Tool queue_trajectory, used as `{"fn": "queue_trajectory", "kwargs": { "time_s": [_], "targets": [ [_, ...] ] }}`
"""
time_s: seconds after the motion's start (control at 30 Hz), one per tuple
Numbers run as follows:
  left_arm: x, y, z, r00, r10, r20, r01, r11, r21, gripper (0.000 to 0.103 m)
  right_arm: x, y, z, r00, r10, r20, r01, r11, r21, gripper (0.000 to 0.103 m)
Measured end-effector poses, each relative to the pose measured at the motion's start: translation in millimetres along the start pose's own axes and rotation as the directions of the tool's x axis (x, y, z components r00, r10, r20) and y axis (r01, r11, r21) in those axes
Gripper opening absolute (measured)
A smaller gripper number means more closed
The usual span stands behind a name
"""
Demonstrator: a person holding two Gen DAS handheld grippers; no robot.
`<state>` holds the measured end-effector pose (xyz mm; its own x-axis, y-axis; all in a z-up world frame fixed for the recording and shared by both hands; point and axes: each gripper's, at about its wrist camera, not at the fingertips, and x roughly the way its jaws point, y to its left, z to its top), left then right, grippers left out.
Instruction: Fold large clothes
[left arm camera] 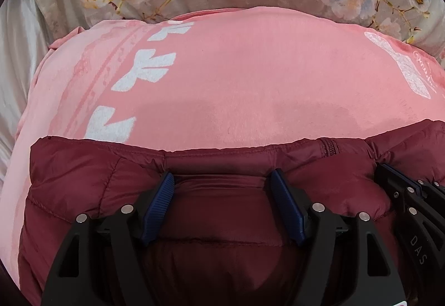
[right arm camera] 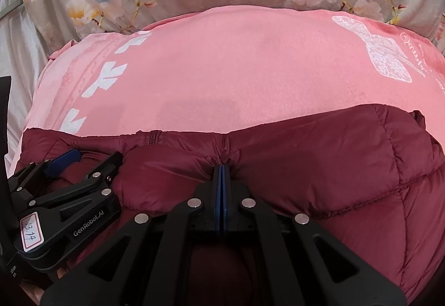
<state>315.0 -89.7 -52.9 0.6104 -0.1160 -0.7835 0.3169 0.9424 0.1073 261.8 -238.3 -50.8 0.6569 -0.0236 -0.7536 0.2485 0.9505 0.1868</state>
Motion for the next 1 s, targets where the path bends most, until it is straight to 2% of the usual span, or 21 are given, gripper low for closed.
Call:
{"fn": "queue_trajectory", "kwargs": {
  "time_s": [0.1, 0.17, 0.2, 0.27, 0.33, 0.43, 0.5, 0.63, 0.77, 1.0],
  "targets": [
    [-1, 1, 0, 1.0, -0.002, 0.003, 0.002, 1.0, -0.005, 0.07, -4, -5, 0, 0.999, 0.028, 0.015, -0.028, 0.999, 0.017, 0.0],
    [-8, 12, 1, 0.999, -0.043, 0.011, 0.043, 0.998, -0.039, 0.071, -17, -18, 1, 0.995, 0.084, 0.05, -0.086, 0.995, 0.057, 0.0],
    [-13, 18, 1, 0.998, -0.057, 0.013, 0.058, 0.997, -0.052, 0.071, -24, -24, 2, 0.995, 0.083, 0.06, -0.087, 0.994, 0.069, 0.0],
    [-34, 38, 3, 0.998, -0.063, 0.031, 0.065, 0.995, -0.069, 0.071, -47, -39, 6, 0.994, 0.056, 0.091, -0.063, 0.995, 0.076, 0.002],
    [-52, 57, 5, 0.997, -0.036, 0.061, 0.041, 0.996, -0.081, 0.071, -70, -63, 13, 0.993, 0.006, 0.12, -0.018, 0.994, 0.104, 0.003],
    [-64, 86, 11, 0.997, -0.005, 0.072, 0.014, 0.993, -0.121, 0.071, -79, -90, 20, 0.99, -0.062, 0.123, 0.045, 0.989, 0.141, 0.003],
    [-62, 103, 13, 0.998, 0.018, 0.058, -0.009, 0.989, -0.147, 0.071, -74, -105, 21, 0.988, -0.117, 0.097, 0.103, 0.984, 0.144, 0.003],
    [-39, 127, 4, 0.999, 0.032, 0.0, -0.031, 0.978, -0.206, 0.071, -53, -125, 8, 0.994, -0.106, 0.034, 0.098, 0.977, 0.19, 0.002],
    [-17, 134, -17, 0.999, 0.038, -0.006, -0.039, 0.967, -0.251, 0.075, -49, -125, -2, 0.992, -0.116, 0.04, 0.106, 0.976, 0.192, 0.001],
    [-7, 117, -17, 0.992, 0.116, -0.039, -0.121, 0.976, -0.179, 0.08, -45, -123, -9, 0.989, -0.142, 0.031, 0.134, 0.973, 0.189, 0.001]
  ]
}}
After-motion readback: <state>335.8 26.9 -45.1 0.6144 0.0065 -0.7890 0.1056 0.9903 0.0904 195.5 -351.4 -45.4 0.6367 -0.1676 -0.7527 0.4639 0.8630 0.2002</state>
